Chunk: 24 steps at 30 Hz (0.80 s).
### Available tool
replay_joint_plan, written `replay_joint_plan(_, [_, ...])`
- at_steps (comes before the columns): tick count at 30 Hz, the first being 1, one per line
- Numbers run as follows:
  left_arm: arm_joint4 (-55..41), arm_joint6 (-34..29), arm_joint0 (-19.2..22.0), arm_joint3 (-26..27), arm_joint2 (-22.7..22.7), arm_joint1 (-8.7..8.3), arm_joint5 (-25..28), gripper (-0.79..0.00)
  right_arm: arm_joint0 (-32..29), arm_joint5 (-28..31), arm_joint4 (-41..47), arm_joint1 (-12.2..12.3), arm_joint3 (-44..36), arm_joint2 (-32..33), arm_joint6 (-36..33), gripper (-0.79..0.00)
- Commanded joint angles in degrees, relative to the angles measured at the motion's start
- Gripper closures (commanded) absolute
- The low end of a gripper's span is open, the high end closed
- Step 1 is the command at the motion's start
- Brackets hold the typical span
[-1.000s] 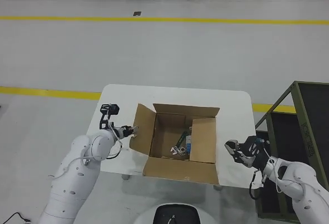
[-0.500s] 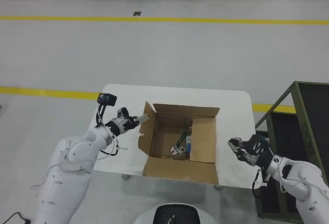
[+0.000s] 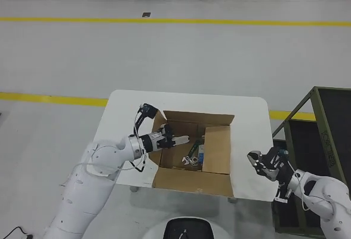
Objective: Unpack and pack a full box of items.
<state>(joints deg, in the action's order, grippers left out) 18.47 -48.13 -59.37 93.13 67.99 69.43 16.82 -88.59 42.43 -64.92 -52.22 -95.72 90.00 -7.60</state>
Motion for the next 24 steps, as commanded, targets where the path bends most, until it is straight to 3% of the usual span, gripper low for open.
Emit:
replay_joint_plan(1, [-0.5, 0.1, 0.6, -0.9, -1.5, 0.21, 0.0, -0.785, -0.4, -0.4, 0.3, 0.0, 0.5, 0.1, 0.4, -0.034])
replay_joint_plan(8, [-1.1, -0.3, 1.5, -2.0, -3.1, 0.44, 0.2, -0.785, -1.8, -2.2, -0.6, -0.2, 3.7, 0.2, 1.3, 0.0])
replay_joint_plan(14, [-1.1, -0.3, 1.5, -2.0, -3.1, 0.44, 0.2, -0.785, -0.5, -2.4, -3.3, -0.7, 8.4, -4.1, 1.0, 0.0])
replay_joint_plan(24, [-1.1, -0.3, 1.5, -2.0, -3.1, 0.44, 0.2, -0.785, 9.5, -2.7, -4.8, -3.0, 20.8, -15.2, 4.6, 0.0])
